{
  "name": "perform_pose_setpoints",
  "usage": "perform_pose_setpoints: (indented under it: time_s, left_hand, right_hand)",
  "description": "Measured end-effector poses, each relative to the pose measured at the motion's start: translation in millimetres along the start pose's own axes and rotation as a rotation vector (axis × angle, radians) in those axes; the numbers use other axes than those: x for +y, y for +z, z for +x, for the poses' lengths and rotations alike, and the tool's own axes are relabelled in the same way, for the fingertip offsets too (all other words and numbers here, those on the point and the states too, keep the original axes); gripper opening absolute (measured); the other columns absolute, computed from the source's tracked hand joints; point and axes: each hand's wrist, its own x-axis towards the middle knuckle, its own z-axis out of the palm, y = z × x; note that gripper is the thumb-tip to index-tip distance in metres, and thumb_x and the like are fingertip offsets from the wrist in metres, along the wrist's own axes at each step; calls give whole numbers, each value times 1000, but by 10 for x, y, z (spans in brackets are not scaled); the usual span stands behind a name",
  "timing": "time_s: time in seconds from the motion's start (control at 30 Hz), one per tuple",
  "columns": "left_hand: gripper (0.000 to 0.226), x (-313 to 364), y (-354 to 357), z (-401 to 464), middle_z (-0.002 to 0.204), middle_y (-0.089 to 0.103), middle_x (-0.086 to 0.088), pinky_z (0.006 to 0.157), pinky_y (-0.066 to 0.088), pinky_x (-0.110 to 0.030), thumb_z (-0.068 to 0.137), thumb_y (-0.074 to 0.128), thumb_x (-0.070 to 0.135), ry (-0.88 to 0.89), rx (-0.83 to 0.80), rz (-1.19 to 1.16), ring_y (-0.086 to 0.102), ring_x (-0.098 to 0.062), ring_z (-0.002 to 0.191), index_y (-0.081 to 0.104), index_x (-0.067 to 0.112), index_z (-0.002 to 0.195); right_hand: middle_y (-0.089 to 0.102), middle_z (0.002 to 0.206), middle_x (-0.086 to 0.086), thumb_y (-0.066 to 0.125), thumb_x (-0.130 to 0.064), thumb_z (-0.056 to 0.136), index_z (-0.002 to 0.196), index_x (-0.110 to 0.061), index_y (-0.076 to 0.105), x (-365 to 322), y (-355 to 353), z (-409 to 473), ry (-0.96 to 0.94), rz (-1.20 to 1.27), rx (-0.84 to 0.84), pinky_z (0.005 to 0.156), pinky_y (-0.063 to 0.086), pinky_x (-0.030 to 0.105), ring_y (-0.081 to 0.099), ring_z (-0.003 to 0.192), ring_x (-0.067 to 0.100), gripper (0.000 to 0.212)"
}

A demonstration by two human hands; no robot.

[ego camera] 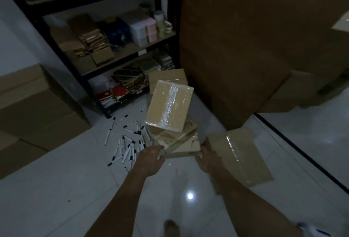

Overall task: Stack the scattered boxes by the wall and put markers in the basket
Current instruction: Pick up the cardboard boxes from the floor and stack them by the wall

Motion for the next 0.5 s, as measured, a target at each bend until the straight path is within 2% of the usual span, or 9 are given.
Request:
perform_pose_setpoints:
  time_s: [0.1, 0.27, 0.37, 0.5]
  left_hand:
    - [45, 258, 303, -101, 143, 51, -4, 109, 33, -30, 99, 48, 35, 4, 21, 13, 44, -21, 134, 47, 23, 142]
    - [46, 655, 836, -361, 140, 50, -9, 110, 32, -32, 100, 46, 36, -74, 43, -12, 43, -24, 132, 45, 21, 143]
    - [45, 963, 1212, -598, 139, 50, -5, 110, 28, -32, 100, 44, 37, -117, 61, -55, 42, -21, 133, 43, 25, 143]
    - [43, 1392, 1760, -1017, 136, 52, 1, 108, 29, -29, 99, 44, 37, -142, 69, -83, 43, -17, 131, 43, 29, 142]
  right_hand:
    - [41, 147, 15, 45, -44, 98, 153, -23, 27, 358, 3, -32, 16, -37, 11, 109, 33, 43, 38, 136, 34, 61]
    - [40, 148, 14, 44, -43, 100, 154, -22, 25, 901, -51, -160, -60, -44, -36, 111, 30, 44, 36, 138, 32, 60]
    - [36, 151, 13, 40, -41, 102, 154, -18, 25, 1255, -176, -280, -77, -122, -69, 112, 28, 43, 33, 140, 30, 59]
    - [37, 150, 11, 41, -41, 101, 153, -22, 23, 1806, -254, -500, -95, -197, -106, 110, 29, 43, 33, 139, 29, 58]
